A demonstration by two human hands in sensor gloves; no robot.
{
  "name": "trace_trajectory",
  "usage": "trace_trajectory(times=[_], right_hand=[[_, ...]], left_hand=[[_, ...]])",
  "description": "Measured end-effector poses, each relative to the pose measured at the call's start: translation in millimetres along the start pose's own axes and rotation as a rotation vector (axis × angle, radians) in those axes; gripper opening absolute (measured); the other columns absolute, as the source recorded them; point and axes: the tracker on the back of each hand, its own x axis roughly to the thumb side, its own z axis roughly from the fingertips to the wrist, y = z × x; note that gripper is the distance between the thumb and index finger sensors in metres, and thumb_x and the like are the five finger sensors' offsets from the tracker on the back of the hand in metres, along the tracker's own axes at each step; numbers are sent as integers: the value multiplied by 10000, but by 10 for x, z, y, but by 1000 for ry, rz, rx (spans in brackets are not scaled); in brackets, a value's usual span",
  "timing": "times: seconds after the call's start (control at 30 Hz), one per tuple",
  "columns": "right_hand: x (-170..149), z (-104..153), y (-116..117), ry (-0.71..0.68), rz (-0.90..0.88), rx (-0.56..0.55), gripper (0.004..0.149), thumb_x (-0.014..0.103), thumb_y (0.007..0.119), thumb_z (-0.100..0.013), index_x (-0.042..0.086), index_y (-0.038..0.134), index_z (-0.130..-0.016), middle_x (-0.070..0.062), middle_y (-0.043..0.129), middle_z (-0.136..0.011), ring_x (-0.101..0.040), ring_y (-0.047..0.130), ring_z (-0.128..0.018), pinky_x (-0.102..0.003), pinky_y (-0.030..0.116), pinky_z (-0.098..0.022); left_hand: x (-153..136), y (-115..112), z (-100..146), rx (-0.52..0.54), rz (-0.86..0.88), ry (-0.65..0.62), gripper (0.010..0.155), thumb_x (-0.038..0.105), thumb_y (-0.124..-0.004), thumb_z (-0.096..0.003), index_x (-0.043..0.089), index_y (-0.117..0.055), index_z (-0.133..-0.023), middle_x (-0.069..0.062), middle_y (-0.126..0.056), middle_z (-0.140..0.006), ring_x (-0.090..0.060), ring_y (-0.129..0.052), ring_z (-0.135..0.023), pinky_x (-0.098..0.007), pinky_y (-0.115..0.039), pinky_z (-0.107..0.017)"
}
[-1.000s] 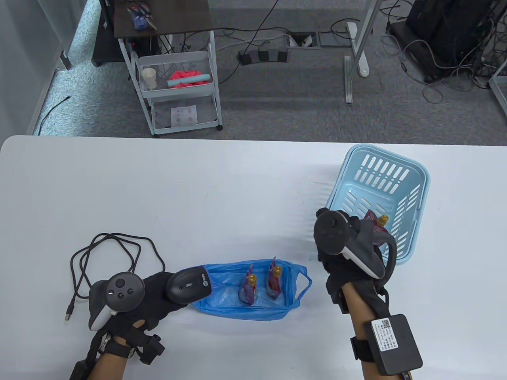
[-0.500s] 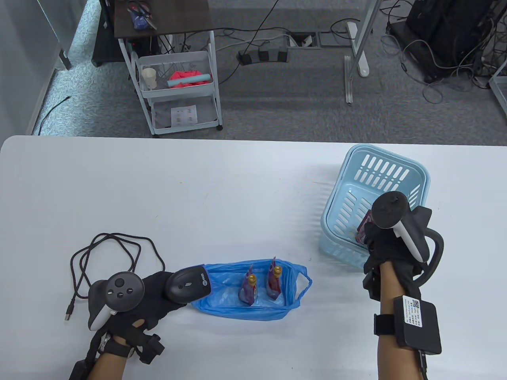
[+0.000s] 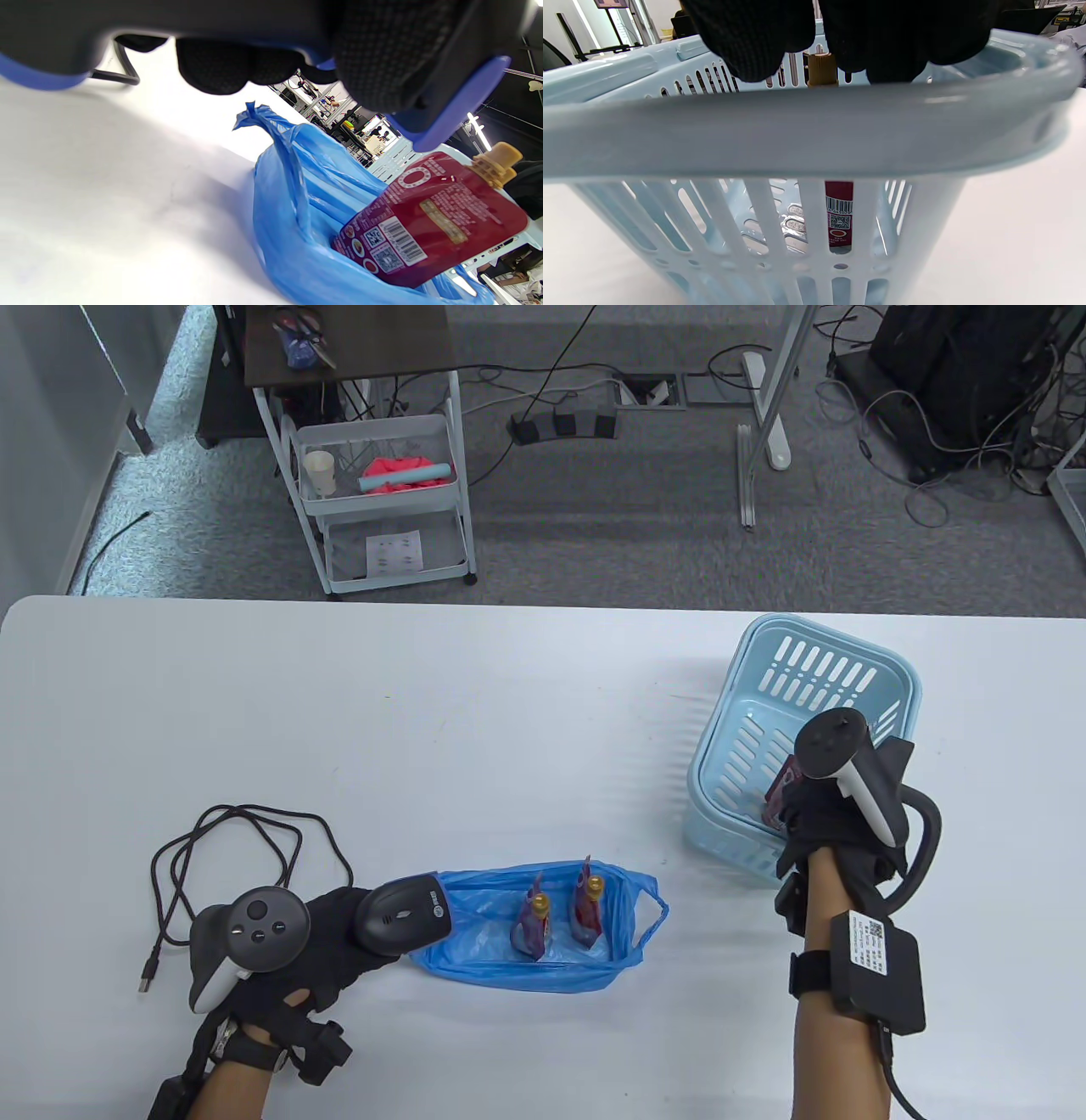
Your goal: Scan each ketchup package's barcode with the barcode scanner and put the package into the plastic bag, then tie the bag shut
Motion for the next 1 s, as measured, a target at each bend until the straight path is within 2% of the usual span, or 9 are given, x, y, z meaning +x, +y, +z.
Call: trace_trajectory(times=[0.27, 0.67, 0.8, 0.9, 1.0], right_hand=[[63, -30, 57, 1, 17, 12, 612, 254, 768, -536, 134, 538, -1090, -246, 586, -1084, -466, 712, -864, -598, 627, -635], [100, -79, 117, 14, 28, 45, 483, 209, 753, -540, 151, 667, -1011, -189, 770, -961, -416, 813, -762, -572, 681, -591], [118, -91, 113, 19, 23, 54, 479, 202, 757, -537, 149, 669, -1006, -181, 796, -936, -402, 829, -740, -565, 691, -582], [132, -88, 110, 20, 49, 16, 467, 195, 764, -531, 141, 688, -989, -178, 811, -923, -399, 841, -726, -557, 703, -573], [110, -81, 106, 44, 78, -75, 452, 195, 769, -522, 122, 719, -965, -177, 847, -882, -382, 873, -682, -537, 733, -541]], left_hand=[[1, -1, -2, -1, -2, -3, 492, 498, -895, -416, 286, -850, -858, 38, -861, -856, -272, -954, -687, -543, -742, -636], [-2, -6, -3, 0, -4, -5, 492, 500, -894, -415, 288, -851, -857, 39, -861, -856, -269, -956, -686, -543, -743, -636], [-2, -7, -2, 0, -4, -4, 492, 498, -895, -416, 286, -851, -858, 39, -860, -857, -271, -954, -688, -544, -742, -636], [-2, -7, -2, 0, -4, -4, 491, 498, -894, -417, 287, -850, -858, 40, -860, -856, -270, -954, -688, -544, -742, -637], [5, -4, 1, 0, -5, -2, 492, 499, -895, -415, 287, -851, -857, 41, -861, -856, -270, -955, -687, -543, -742, -637]])
